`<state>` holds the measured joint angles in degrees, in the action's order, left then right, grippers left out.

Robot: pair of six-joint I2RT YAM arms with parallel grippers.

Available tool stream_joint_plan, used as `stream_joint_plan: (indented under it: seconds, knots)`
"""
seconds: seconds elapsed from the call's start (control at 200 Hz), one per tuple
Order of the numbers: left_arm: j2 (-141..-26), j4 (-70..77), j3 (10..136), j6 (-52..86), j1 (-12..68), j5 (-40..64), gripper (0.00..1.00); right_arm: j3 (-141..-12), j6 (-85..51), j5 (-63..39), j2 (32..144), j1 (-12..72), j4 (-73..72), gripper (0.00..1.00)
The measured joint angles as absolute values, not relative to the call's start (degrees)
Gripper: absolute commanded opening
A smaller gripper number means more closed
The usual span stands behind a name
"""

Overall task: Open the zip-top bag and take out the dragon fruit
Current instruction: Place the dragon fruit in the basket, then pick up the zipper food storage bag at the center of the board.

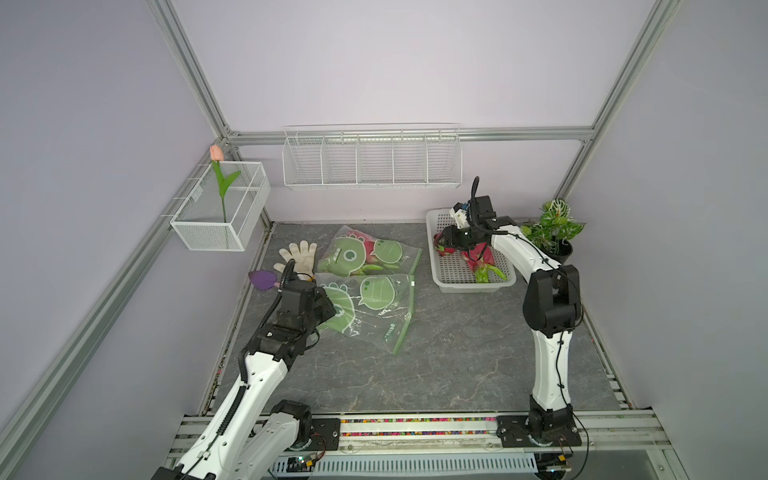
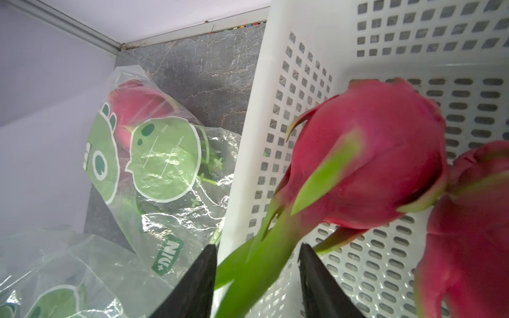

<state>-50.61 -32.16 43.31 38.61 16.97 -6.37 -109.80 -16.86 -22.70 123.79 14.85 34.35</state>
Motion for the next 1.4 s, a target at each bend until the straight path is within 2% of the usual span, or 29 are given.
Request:
stream_joint_plan:
  seconds: [0.21, 0.56, 0.865, 0.98, 1.17, 1.3, 1.4]
  knots:
    - [-50.2, -35.6, 47.4, 37.7, 15.9, -12.1, 0.0, -105.0, -18.0, -22.2, 114.6, 17.1, 36.2, 0.57]
    - [-48.1, -40.3, 52.3, 36.8, 11.6, -16.4, 0.0, -90.6, -24.8, -22.7, 99.4, 27.6, 30.2, 0.57]
    - [-46.8, -43.2, 56.5, 35.5, 10.4, -19.5, 0.0, -76.7, -35.4, -21.3, 99.8, 35.6, 17.7, 0.62]
    - [-46.3, -43.8, 56.7, 35.3, 10.3, -20.0, 0.0, -75.8, -37.8, -19.2, 101.7, 37.3, 14.0, 0.68]
    - [-46.2, -44.6, 56.7, 35.3, 10.1, -20.1, 0.0, -74.9, -40.4, -16.4, 106.6, 38.6, 8.4, 0.68]
    - [-46.0, -44.6, 56.7, 35.3, 10.1, -20.1, 0.0, -74.9, -40.9, -12.7, 109.8, 39.1, 7.4, 0.75]
    - [-45.8, -44.8, 56.7, 35.3, 10.1, -20.1, 0.0, -74.8, -41.3, -10.5, 110.9, 39.3, 6.6, 0.76]
